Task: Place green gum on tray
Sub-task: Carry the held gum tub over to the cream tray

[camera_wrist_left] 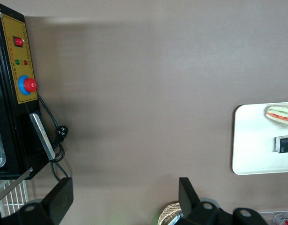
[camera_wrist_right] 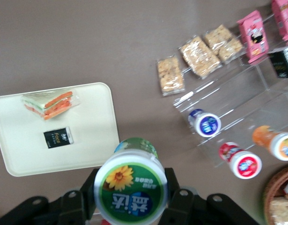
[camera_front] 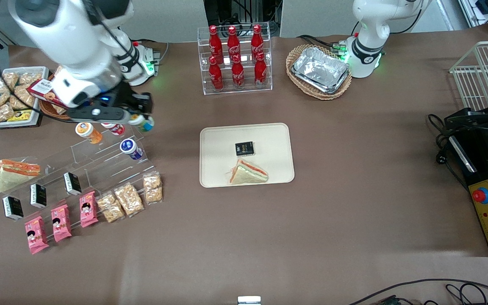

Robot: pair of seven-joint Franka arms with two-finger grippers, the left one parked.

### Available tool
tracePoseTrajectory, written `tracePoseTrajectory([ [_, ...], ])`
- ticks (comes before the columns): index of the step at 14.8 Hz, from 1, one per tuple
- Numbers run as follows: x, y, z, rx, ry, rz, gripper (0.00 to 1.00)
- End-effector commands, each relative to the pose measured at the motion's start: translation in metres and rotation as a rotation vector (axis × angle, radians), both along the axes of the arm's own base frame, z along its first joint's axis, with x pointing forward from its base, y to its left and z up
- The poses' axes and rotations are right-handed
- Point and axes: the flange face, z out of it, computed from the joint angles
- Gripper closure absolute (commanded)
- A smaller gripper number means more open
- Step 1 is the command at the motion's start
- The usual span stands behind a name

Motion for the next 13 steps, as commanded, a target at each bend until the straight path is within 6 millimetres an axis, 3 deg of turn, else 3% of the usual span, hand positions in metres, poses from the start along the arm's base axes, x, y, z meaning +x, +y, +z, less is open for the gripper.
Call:
tracePoseTrajectory([
  [1,-0.002,0.033,-0.055,0.012,-0.001,-0.089,0.78],
  [5,-0.026,0.063,-0.144,0.028,-0.033,-0.121,0.78],
  [8,-0.042,0.074,-0.215,0.029,-0.044,-0.143,0.78],
  [13,-0.061,0.100,-0.294,0.035,-0.061,-0.188,0.78],
])
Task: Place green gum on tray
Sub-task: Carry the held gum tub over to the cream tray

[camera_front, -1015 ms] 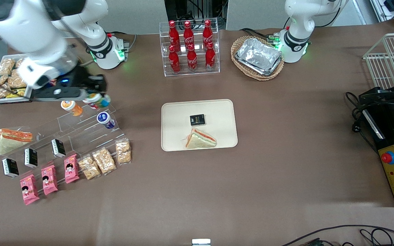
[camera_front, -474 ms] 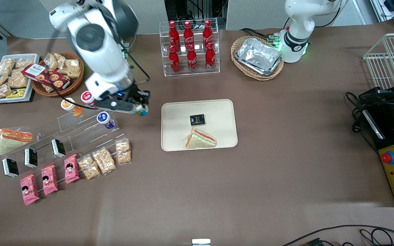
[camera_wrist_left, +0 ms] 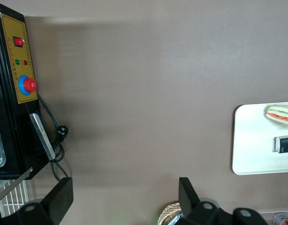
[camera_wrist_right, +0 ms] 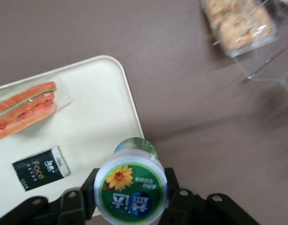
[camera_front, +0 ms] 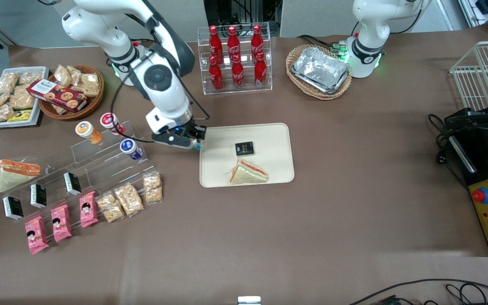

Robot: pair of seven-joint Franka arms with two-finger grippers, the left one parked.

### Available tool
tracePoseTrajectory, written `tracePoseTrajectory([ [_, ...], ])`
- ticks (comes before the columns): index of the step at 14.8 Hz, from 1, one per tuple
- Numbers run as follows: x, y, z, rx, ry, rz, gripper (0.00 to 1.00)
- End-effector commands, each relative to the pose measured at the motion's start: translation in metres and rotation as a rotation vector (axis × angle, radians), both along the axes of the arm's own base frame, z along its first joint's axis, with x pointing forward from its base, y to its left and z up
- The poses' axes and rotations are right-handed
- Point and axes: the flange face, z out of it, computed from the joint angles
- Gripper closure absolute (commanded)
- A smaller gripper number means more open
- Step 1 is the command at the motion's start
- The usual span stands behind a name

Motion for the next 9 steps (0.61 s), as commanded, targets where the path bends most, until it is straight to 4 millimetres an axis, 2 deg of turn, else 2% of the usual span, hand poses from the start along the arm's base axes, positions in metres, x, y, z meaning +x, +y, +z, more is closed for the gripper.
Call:
tracePoseTrajectory([
  [1,-0.013,0.018,-0.047,0.025,-0.030,-0.042,0.78],
  [4,-0.027,0.033,-0.080,0.033,-0.042,-0.059,0.78],
  [7,-0.035,0.040,-0.093,0.033,-0.041,-0.053,0.77],
  [8,-0.037,0.040,-0.096,0.029,-0.037,-0.052,0.72],
  [9,-0.036,0.039,-0.096,0.028,-0.037,-0.055,0.53],
])
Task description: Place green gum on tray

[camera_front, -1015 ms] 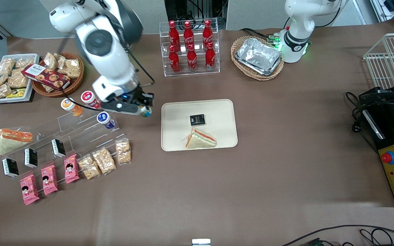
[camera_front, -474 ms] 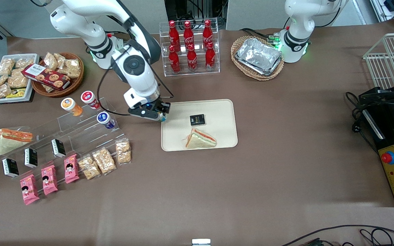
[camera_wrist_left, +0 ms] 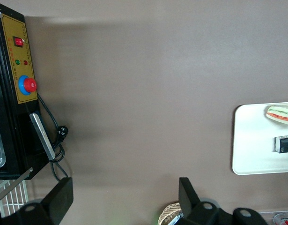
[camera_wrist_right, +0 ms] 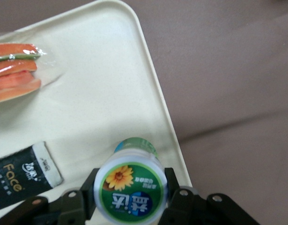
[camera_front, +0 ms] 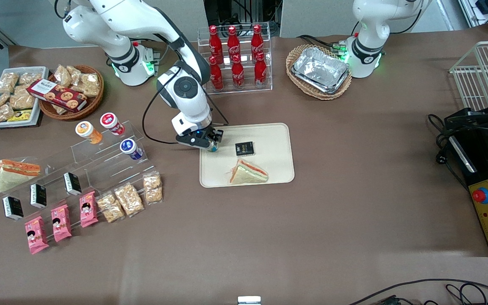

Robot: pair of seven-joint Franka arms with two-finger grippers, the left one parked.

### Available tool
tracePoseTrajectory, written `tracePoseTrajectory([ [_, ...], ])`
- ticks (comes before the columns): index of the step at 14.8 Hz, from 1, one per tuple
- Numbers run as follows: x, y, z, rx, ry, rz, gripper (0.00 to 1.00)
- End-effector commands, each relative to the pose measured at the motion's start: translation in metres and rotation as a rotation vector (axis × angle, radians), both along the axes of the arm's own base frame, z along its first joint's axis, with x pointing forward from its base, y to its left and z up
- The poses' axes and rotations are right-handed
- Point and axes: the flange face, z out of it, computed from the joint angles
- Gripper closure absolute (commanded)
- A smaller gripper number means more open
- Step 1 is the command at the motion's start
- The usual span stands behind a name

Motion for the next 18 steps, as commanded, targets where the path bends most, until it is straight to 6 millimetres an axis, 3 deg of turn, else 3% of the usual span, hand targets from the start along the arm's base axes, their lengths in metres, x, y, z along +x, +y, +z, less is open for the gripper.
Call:
tracePoseTrajectory([
  [1,-0.001,0.000,-0.002,0.013,-0.011,-0.020,0.01],
  [11,0.006,-0.006,0.005,0.017,-0.014,-0.066,0.00],
  [18,0.020,-0.013,0.101,0.050,-0.036,-0.056,0.00],
])
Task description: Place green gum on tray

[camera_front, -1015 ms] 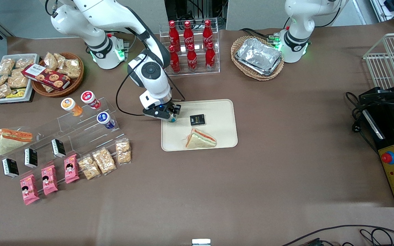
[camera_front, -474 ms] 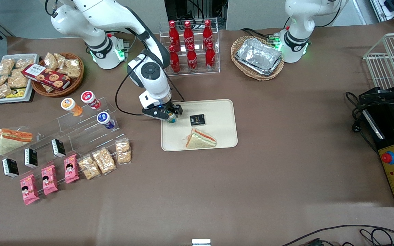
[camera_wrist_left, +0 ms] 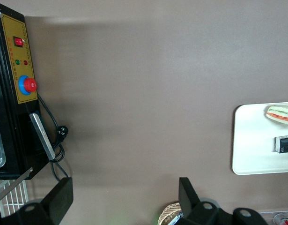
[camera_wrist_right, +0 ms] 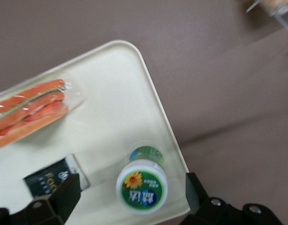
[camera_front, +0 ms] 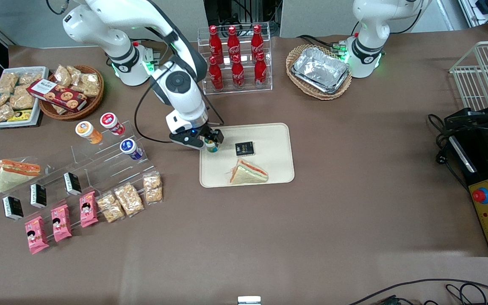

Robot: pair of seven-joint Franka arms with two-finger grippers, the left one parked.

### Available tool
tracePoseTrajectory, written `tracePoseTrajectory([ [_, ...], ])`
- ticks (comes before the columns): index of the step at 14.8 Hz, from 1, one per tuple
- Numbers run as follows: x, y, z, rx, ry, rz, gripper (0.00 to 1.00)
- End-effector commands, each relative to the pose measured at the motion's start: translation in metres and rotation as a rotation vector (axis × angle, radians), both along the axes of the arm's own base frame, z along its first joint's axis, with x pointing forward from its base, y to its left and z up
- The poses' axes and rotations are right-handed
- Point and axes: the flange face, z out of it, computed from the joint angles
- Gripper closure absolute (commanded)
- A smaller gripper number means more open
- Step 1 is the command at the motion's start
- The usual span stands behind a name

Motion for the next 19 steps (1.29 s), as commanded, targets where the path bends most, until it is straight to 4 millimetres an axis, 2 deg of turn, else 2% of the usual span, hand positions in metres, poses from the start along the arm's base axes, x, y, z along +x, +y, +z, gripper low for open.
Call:
tracePoseTrajectory([
  [1,0.005,-0.005,0.066,0.018,-0.006,0.031,0.00],
  [3,0.017,-0.011,0.108,0.015,-0.004,0.054,0.00],
  [5,0.022,-0.008,0.151,-0.005,0.016,0.140,0.00],
  [8,0.029,-0.001,0.219,-0.007,0.022,0.152,0.00],
  [11,0.033,-0.005,0.280,-0.009,0.019,0.202,0.00],
  [13,0.048,-0.037,0.317,-0.011,0.011,0.226,0.00],
  [15,0.063,-0.087,0.333,-0.023,0.018,0.274,0.00],
  [19,0.103,-0.205,0.334,-0.046,0.039,0.412,0.00],
])
